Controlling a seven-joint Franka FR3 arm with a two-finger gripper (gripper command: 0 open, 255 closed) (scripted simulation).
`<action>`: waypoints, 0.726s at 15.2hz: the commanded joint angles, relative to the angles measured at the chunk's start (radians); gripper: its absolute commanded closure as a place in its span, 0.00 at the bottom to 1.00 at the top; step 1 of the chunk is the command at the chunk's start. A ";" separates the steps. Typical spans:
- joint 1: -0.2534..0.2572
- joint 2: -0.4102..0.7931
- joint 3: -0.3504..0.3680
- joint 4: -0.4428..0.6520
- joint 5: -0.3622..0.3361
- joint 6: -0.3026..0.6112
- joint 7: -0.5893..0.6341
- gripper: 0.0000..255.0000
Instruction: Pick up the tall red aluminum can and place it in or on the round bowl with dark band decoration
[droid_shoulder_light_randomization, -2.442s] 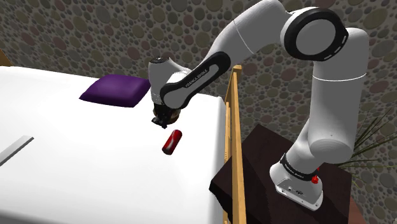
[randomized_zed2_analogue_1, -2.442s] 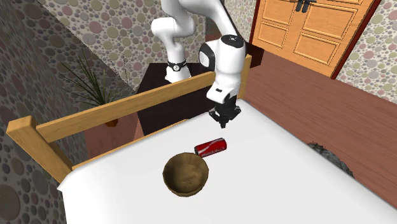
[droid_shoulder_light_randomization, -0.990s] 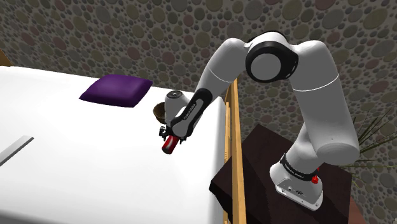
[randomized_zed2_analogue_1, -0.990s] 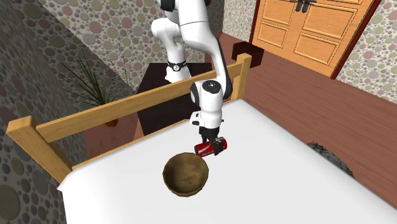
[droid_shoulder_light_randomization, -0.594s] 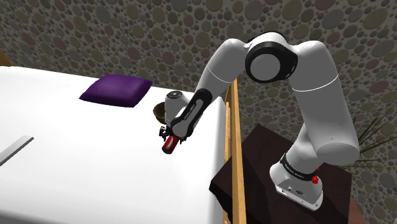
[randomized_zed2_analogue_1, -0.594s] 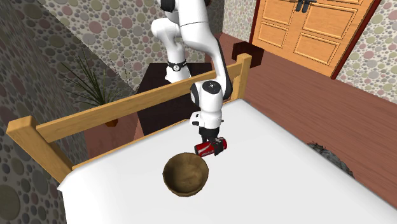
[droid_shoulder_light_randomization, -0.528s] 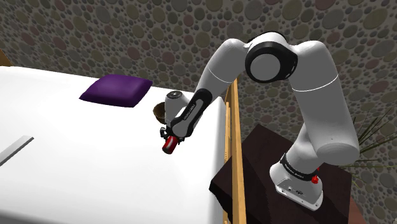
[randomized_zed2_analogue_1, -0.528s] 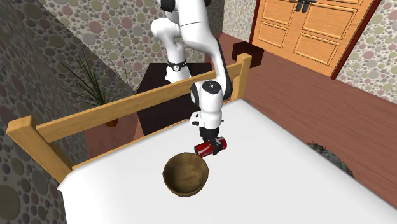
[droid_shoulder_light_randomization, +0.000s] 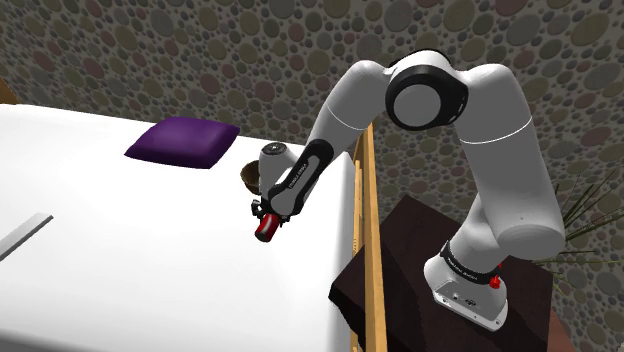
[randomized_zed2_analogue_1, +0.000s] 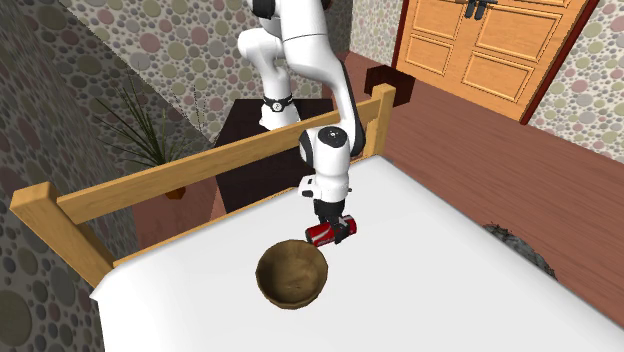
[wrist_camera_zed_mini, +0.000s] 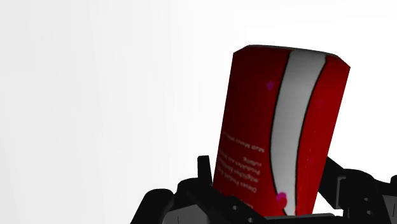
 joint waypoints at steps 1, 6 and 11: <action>0.000 0.002 0.000 0.000 0.000 0.000 0.000 1.00; -0.001 -0.063 0.001 -0.024 0.001 -0.040 -0.001 1.00; -0.002 -0.126 0.003 -0.043 0.002 -0.085 -0.001 1.00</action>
